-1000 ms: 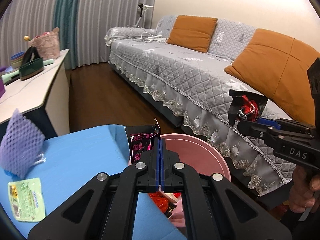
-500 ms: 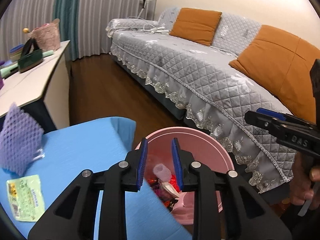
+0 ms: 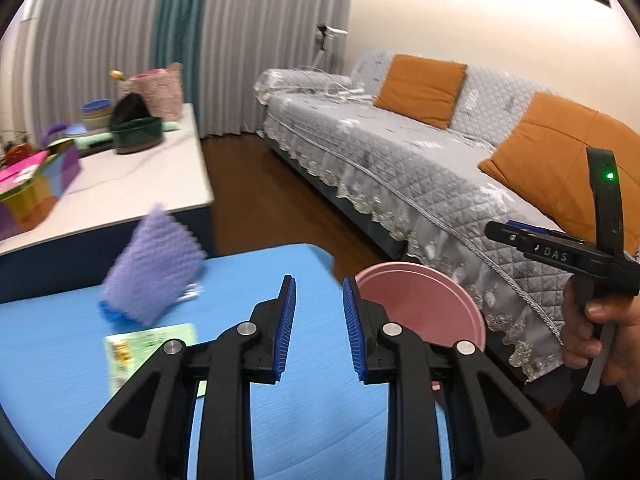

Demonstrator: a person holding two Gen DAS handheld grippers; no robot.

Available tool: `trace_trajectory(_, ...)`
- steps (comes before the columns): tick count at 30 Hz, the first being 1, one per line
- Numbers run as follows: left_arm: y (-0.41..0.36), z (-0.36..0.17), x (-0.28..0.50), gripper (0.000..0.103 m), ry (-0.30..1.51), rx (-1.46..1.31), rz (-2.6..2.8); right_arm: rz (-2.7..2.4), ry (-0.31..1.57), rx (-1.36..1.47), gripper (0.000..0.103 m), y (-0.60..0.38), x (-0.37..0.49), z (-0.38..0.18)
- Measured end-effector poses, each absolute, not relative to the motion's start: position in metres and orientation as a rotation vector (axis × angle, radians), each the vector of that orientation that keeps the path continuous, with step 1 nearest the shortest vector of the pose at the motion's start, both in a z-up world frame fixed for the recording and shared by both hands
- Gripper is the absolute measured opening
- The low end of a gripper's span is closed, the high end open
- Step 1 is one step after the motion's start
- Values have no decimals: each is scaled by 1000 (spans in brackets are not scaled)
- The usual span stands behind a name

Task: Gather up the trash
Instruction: 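Move both open tools back over the table toward the green sachet, then grasp the green-and-white sachet with the left tool while the right tool grasps the lavender foam net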

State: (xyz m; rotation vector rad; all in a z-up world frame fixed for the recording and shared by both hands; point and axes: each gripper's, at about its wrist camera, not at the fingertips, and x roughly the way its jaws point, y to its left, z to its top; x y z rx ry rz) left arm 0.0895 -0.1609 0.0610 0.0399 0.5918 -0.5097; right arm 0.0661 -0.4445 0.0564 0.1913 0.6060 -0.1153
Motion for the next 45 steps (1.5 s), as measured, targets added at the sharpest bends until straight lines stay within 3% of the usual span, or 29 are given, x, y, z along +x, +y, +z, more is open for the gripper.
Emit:
trace_trajectory(8, -104, 32, 84, 25, 616, 21, -369, -61, 584, 161, 53, -406, 69, 63)
trace_trajectory(18, -33, 24, 91, 25, 621, -50, -238, 50, 578, 174, 35, -359, 88, 60)
trace_trajectory(31, 11, -11, 111, 25, 700, -117, -164, 184, 608, 101, 34, -280, 123, 44)
trace_trajectory(45, 1, -52, 159, 25, 797, -154, -158, 221, 645, 56, 34, -254, 139, 28)
